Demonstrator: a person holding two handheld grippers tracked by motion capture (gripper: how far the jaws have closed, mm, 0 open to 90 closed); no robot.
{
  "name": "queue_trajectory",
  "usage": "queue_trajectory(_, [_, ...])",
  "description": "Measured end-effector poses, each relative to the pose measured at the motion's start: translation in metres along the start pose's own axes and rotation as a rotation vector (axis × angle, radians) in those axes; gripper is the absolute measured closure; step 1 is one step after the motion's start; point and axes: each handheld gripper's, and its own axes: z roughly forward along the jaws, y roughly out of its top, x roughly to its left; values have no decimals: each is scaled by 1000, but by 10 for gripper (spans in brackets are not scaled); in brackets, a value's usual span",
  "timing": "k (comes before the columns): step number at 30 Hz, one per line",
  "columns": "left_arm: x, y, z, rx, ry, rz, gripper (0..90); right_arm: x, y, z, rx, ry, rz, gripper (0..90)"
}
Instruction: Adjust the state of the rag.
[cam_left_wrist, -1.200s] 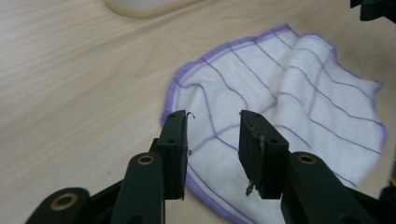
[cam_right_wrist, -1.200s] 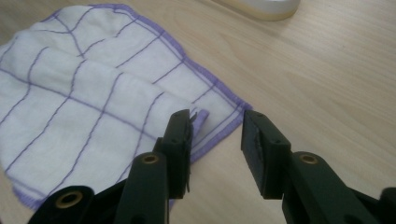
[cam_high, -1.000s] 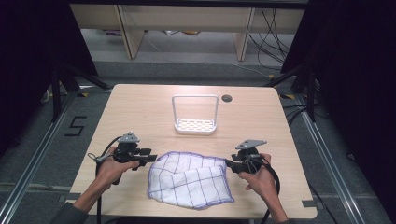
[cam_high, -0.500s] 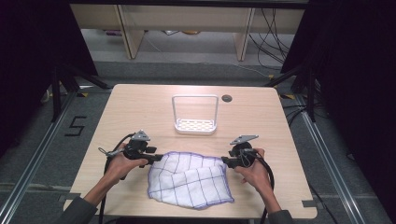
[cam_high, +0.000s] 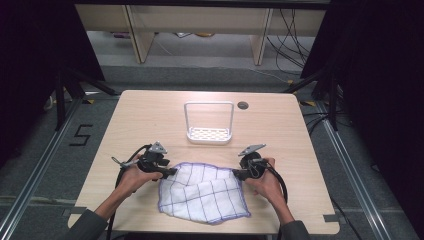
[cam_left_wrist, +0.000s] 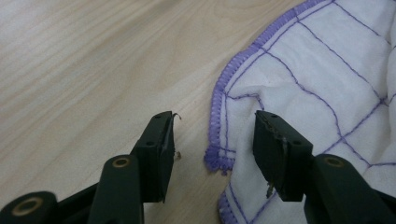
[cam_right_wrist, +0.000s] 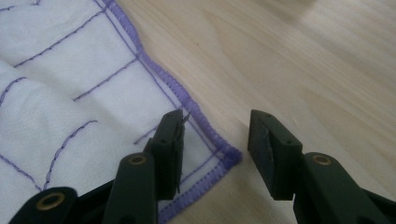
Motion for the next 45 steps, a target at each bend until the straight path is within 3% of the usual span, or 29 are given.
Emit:
queue_trajectory(10, [9, 0, -4, -26, -40, -59, 524, 1, -1, 2, 5, 2, 12, 581])
queue_trajectory(15, [11, 0, -2, -33, -12, -67, 547, 1, 0, 1, 8, 8, 14, 579])
queue_trajectory(24, [2, 1, 5, 6, -4, 1, 564, 2, 0, 1, 8, 3, 8, 580])
queue_trajectory(29, [-2, 1, 7, -4, -28, 33, 664, 3, -1, 1, 7, 9, 5, 630])
queue_trajectory(31, [-3, 1, 8, -8, -44, 40, 750, 3, -1, 1, 7, 16, -4, 690])
queue_trajectory(32, [-2, 3, 6, 28, -55, 74, 784, 2, -1, 1, 2, 28, -19, 724])
queue_trajectory(34, [-3, 2, 8, 10, -76, 41, 854, 2, -1, 1, 12, 50, 11, 801])
queue_trajectory(36, [0, 2, 8, 7, -84, 36, 867, 0, -1, 2, -4, 78, 44, 856])
queue_trajectory(40, [1, 4, 3, -14, -57, 43, 880, -2, 0, 1, -5, 63, 12, 883])
queue_trajectory(42, [3, 6, -2, -20, -48, 52, 883, 0, 2, -4, -21, 70, 33, 884])
queue_trajectory(45, [6, 12, -12, -58, -36, 51, 884, -1, 11, -18, -49, 51, 17, 885])
